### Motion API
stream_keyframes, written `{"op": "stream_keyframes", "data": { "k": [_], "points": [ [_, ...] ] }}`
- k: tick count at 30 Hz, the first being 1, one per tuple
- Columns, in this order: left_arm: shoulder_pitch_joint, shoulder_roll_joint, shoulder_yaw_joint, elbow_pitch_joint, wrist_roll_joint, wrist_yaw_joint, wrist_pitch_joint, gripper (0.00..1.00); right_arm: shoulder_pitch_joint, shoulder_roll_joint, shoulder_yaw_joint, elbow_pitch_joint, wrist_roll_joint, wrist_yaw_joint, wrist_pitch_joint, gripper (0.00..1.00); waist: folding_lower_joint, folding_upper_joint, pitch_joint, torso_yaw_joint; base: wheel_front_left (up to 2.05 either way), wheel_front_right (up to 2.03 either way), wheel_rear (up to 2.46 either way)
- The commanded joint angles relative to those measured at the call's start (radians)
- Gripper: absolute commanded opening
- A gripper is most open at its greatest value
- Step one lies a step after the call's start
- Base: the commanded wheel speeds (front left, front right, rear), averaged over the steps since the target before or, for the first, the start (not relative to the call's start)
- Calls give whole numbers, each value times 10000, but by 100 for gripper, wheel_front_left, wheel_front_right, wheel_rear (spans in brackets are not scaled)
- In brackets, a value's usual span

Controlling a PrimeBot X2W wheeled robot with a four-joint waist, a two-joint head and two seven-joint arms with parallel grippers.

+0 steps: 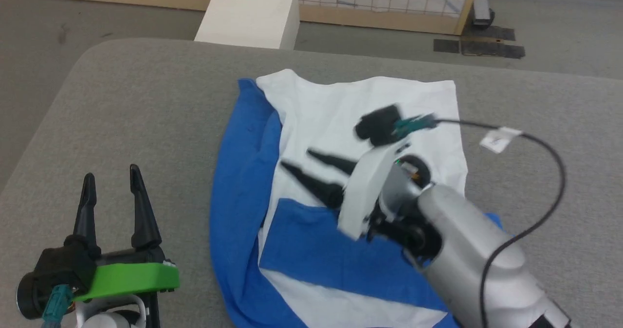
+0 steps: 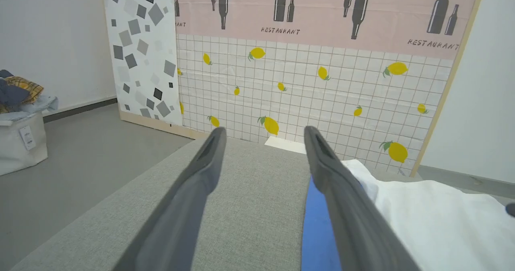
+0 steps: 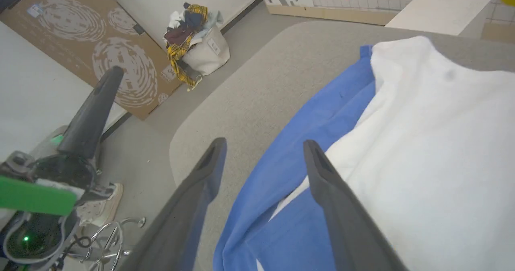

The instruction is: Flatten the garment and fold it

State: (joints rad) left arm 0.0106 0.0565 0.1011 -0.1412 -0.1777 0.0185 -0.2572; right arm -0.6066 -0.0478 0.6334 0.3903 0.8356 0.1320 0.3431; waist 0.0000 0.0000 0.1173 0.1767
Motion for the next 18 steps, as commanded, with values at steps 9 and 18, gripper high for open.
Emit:
{"op": "stream_keyframes", "data": {
  "k": [9, 18],
  "points": [
    [229, 88, 68, 342, -318, -34, 3, 100, 588, -677, -4377, -957, -1486, -13, -1400, 100, 0, 0, -537, -1044, 0, 0, 0],
    [-105, 125, -11, 696, -570, -94, 104, 100, 2605, -569, -7962, -2717, -2815, -13, -571, 100, 0, 0, -160, -1536, 0, 0, 0]
  ]
}}
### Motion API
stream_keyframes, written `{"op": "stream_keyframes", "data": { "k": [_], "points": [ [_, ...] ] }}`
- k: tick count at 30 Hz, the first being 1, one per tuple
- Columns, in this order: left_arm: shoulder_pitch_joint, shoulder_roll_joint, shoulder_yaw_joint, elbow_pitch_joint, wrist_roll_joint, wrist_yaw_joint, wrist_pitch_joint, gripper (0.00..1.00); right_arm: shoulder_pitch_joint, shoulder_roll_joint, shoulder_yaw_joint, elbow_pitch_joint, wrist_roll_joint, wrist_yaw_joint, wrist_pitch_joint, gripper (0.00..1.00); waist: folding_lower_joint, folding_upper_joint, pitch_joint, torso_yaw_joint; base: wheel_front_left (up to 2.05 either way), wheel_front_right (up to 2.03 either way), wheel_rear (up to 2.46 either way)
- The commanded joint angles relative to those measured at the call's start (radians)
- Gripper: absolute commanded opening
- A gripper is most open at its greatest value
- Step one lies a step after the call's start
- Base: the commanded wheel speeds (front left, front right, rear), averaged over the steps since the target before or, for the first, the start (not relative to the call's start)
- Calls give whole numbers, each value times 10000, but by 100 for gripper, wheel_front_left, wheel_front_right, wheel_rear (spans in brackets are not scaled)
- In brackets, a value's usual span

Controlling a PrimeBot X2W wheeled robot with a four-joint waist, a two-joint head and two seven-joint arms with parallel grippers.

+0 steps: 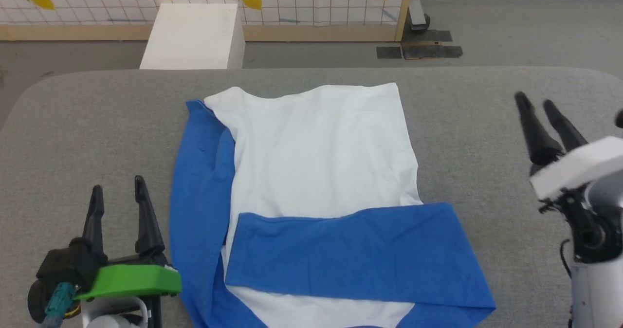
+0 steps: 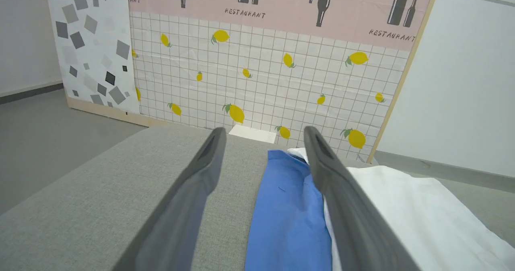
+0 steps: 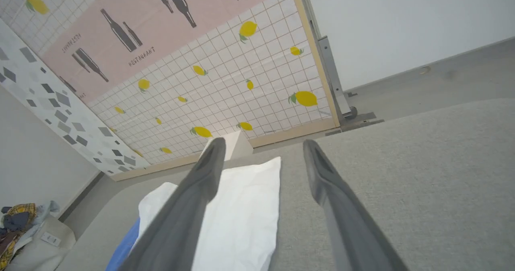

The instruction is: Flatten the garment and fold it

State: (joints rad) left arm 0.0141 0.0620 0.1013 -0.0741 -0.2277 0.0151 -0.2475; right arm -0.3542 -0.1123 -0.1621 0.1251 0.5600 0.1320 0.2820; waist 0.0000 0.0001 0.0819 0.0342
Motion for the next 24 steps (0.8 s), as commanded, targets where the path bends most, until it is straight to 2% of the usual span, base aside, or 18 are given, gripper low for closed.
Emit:
{"op": "stream_keyframes", "data": {
  "k": [1, 6, 11, 17, 21, 24],
  "points": [
    [-315, 87, -42, 105, -123, -108, 53, 100, 213, 122, -231, -272, -139, -13, 173, 100, 0, -1, 291, -132, 0, 0, 0],
    [-2003, 405, -130, 1159, -464, -330, 942, 100, 597, 355, -1189, -1526, -546, -13, 812, 100, 0, -1, 1021, -192, 0, 0, 0],
    [-4582, 864, -282, 2848, -781, -441, 2721, 100, 562, 453, -1558, -2482, -817, -13, 1530, 100, 0, -1, 1949, -211, 0, 0, 0],
    [-7426, 1416, -238, 5207, -1100, 108, 5950, 100, 213, 511, -1469, -3255, -910, -13, 2084, 100, 0, -1, 3111, -493, 0, 0, 0],
    [-8445, 1748, -364, 6048, -1056, 581, 8021, 100, 176, 533, -1519, -3411, -923, -13, 2134, 100, 0, -1, 3595, -690, 0, 0, 0],
    [-8792, 2033, -560, 6244, -977, 638, 9278, 100, 131, 541, -1606, -3440, -892, -13, 2084, 100, 0, -1, 3846, -803, 0, 0, 0]
  ]
}}
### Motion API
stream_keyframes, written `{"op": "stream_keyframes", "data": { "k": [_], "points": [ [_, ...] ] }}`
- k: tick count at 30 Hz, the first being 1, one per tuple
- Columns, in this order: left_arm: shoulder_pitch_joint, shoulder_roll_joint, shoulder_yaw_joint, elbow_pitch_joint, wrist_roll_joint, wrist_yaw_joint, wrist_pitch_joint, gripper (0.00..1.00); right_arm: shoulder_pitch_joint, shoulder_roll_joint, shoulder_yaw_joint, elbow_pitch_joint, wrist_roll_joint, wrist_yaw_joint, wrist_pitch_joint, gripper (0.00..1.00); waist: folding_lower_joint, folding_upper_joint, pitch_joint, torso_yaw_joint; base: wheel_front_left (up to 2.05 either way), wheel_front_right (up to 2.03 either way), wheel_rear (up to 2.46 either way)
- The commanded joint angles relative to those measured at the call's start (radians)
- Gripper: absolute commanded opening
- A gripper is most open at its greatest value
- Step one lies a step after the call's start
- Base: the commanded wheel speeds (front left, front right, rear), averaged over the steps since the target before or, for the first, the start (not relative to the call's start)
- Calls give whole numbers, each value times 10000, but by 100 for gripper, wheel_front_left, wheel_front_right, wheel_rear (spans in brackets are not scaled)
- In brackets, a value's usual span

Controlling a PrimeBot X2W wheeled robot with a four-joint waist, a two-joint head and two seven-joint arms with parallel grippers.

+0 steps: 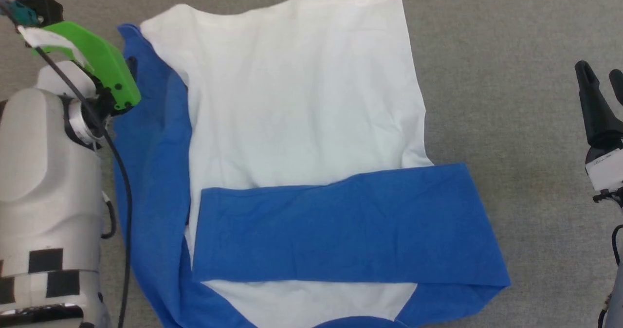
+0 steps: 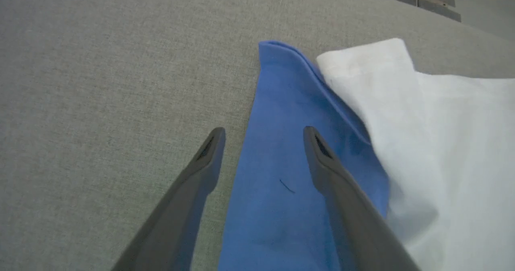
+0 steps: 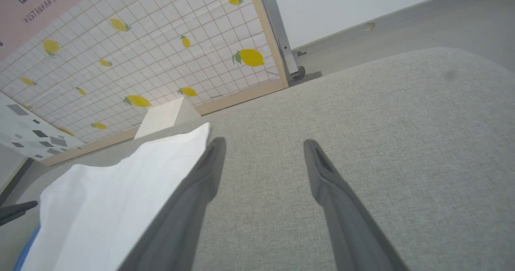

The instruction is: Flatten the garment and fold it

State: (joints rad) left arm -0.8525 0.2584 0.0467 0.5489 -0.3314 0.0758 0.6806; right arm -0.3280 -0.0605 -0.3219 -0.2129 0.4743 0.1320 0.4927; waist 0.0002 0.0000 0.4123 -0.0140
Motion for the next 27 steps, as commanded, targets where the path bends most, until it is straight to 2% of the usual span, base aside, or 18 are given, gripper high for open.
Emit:
{"op": "stream_keyframes", "data": {
  "k": [1, 5, 13, 14, 15, 19, 27],
  "points": [
    [-205, 220, -124, -6, 155, 26, 387, 100, -150, 23, -29, -88, -22, -13, -37, 100, -2, 0, 645, -352, 0, 0, 0],
    [-215, 605, -351, -223, 286, -2, 1566, 100, -202, 23, -42, -222, 44, -13, -111, 100, -2, 0, 964, -440, 0, 0, 0],
    [412, 424, -392, -854, -49, 178, 2720, 100, -283, 37, -68, -307, 58, -13, -200, 100, -2, 0, 1290, -427, 0, 0, 0],
    [477, 403, -375, -946, -109, 154, 2718, 24, -295, 39, -64, -307, 60, -13, -204, 100, -2, 0, 1306, -420, 0, 0, 0],
    [553, 399, -368, -1050, -149, 129, 2694, 0, -307, 40, -62, -300, 62, -13, -204, 100, -2, 0, 1316, -402, 0, 0, 0],
    [676, 425, -200, -1409, -228, 174, 2162, 0, -341, 15, -77, -218, 25, -13, -215, 100, -2, 0, 1229, -287, 0, 0, 0],
    [610, 19, 974, -1840, -1044, 640, 441, 0, -259, -13, -58, 63, -110, -13, -346, 100, -2, 0, 308, 207, 0, 0, 0]
  ]
}}
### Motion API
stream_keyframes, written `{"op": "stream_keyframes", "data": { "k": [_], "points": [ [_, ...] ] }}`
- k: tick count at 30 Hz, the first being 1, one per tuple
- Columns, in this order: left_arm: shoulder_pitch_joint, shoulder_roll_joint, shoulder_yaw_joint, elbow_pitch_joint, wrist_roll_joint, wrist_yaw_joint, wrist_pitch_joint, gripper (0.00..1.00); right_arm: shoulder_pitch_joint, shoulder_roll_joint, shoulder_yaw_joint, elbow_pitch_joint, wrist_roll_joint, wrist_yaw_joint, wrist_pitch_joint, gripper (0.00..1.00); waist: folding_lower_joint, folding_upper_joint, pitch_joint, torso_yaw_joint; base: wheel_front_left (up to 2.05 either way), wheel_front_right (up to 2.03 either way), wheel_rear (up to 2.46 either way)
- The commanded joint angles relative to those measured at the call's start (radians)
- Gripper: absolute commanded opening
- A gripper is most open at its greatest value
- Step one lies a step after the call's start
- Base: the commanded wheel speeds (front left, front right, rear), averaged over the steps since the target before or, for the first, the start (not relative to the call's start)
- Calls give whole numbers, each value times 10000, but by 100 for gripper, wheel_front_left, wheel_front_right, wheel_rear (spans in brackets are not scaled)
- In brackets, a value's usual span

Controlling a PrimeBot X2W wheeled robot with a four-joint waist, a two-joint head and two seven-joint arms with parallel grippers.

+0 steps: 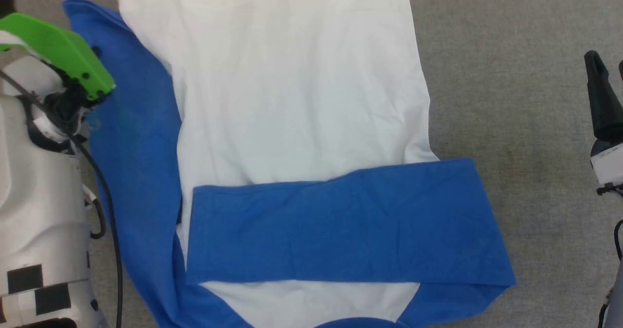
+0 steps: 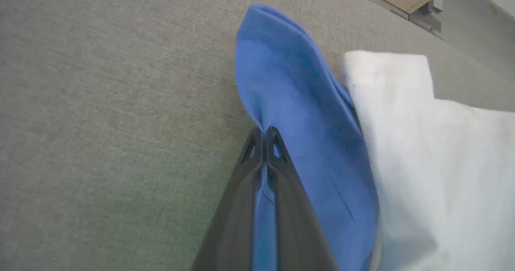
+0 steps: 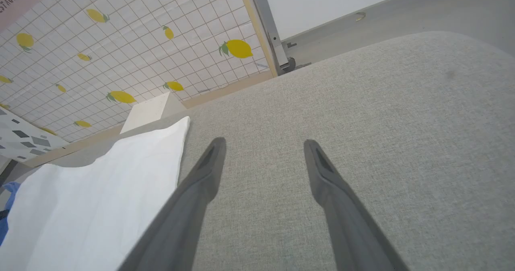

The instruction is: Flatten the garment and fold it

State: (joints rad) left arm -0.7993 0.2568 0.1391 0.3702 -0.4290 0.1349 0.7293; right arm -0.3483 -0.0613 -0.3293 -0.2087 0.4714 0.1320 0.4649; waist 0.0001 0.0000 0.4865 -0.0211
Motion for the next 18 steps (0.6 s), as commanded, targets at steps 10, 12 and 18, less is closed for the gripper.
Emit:
{"op": "stream_keyframes", "data": {
  "k": [10, 12, 18],
  "points": [
    [130, 639, 1059, -550, -579, -145, -1153, 0, 448, 53, 172, 599, -183, -13, -139, 100, -1, 0, -2241, 932, 0, 0, 0],
    [113, 623, 951, -730, -655, -383, -1214, 0, 559, 69, 179, 714, -202, -13, -172, 100, -1, 0, -2556, 999, 0, 0, 0],
    [211, -185, 25, -1441, -999, -1222, -1212, 0, 853, 98, 106, 992, -200, -13, -259, 100, -1, 0, -3314, 1149, 0, 0, 0]
  ]
}}
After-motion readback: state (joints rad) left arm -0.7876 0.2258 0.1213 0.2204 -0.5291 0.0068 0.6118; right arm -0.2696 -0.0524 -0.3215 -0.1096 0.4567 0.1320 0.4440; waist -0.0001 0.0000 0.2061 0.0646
